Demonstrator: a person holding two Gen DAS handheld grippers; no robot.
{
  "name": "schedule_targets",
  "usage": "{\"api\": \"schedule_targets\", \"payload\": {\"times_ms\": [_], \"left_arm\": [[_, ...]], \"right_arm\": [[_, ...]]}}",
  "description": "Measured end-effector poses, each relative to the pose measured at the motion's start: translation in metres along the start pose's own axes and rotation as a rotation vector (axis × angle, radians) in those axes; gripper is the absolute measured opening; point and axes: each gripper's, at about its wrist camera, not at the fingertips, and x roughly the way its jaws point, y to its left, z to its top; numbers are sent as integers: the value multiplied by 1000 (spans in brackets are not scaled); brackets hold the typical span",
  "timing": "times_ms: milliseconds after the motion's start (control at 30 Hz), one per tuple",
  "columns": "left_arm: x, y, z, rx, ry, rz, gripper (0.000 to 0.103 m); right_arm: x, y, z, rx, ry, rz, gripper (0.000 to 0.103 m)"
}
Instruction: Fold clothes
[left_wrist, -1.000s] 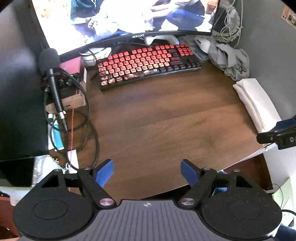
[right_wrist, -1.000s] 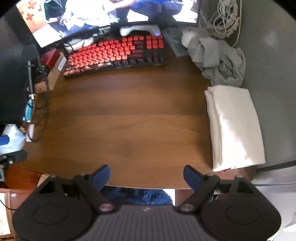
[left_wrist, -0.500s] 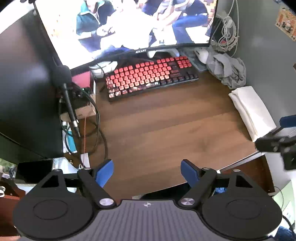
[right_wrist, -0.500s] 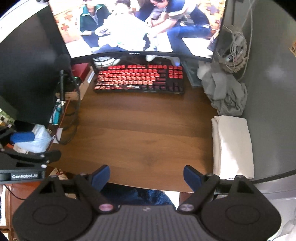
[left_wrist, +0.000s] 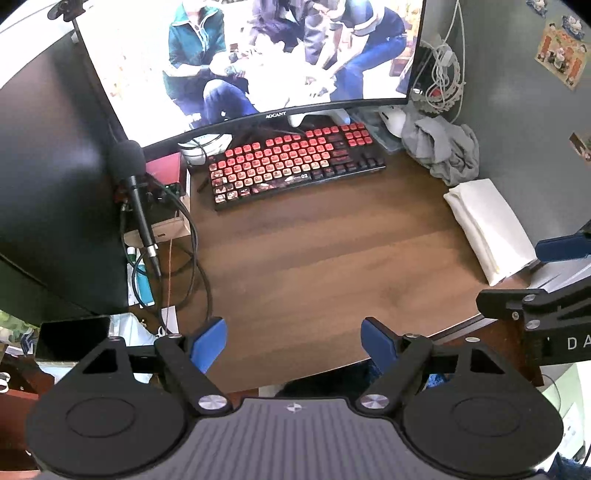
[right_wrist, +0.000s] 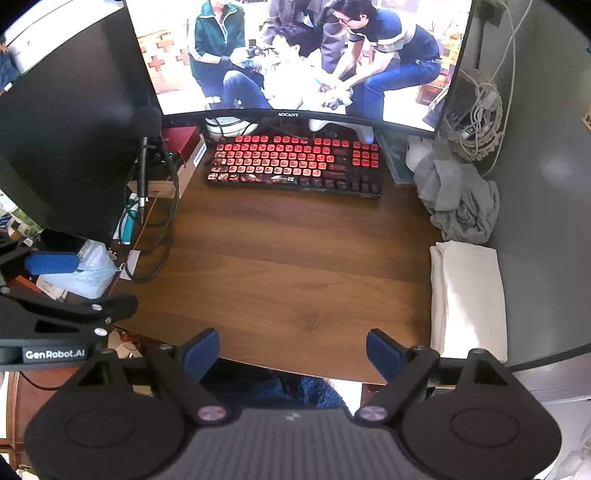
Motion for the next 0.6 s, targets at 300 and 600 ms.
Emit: {"api": "schedule_targets", "payload": {"times_ms": [300,600], "left_arm": [[-3,-3,-5,6,-1,-4,79],[-4,-1,-9,0,0,-2,79]], "right_arm": [[-4,2,-7,-12,-10,-4,86],[-5,4,-11,-15,-14,-2,86]]}}
